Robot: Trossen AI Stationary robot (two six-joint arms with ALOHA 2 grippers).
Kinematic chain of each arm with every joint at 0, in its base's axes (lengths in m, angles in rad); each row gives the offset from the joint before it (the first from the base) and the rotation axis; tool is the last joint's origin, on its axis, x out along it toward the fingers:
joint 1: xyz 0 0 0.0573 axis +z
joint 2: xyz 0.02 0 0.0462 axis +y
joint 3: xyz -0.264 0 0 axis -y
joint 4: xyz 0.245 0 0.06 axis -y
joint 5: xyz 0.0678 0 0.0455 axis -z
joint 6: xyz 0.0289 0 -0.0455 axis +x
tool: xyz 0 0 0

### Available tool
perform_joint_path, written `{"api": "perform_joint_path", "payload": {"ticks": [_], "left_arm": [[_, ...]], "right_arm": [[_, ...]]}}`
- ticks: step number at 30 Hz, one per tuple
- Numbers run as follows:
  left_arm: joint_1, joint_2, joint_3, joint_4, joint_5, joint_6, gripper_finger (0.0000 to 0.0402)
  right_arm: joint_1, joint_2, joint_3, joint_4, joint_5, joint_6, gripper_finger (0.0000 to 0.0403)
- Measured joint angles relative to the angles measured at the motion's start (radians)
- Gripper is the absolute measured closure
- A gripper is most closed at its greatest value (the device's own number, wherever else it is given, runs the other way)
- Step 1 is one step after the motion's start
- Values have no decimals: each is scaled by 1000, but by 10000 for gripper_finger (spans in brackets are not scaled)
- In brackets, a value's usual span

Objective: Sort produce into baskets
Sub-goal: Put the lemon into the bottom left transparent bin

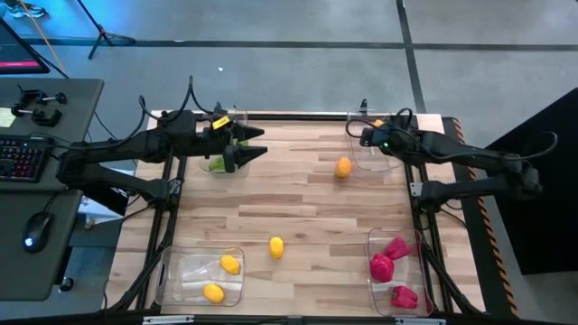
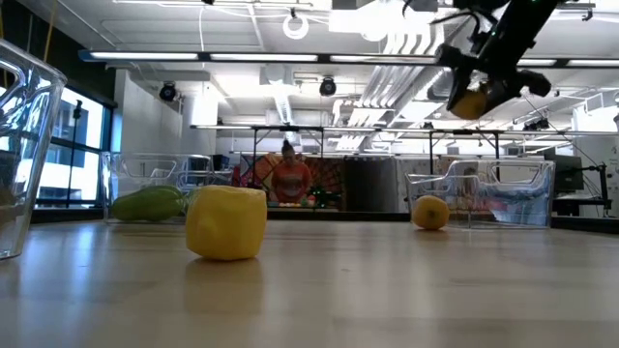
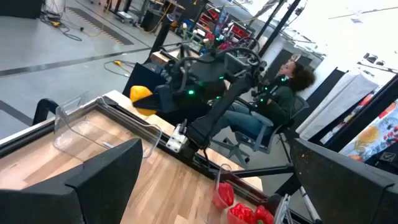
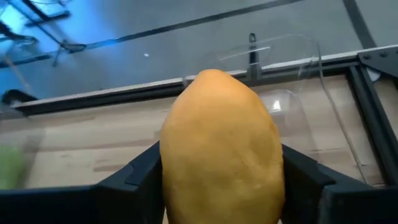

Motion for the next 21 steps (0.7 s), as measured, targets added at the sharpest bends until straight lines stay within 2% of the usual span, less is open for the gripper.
{"api": "perform_joint_path", "payload": {"ticks": [7,15,21], "left_arm": [[0,-1,0,-4,0,-42,7],[-3,-1,0,-8,28,-44,7],[-3,-1,0,-33,41,-44,7]], "right_arm": [[-85,122,0,-23,-113,-50,177],[-94,260,0,-56,-128,-158,174],[-118,288,0,-214,-118,-89,174]]}}
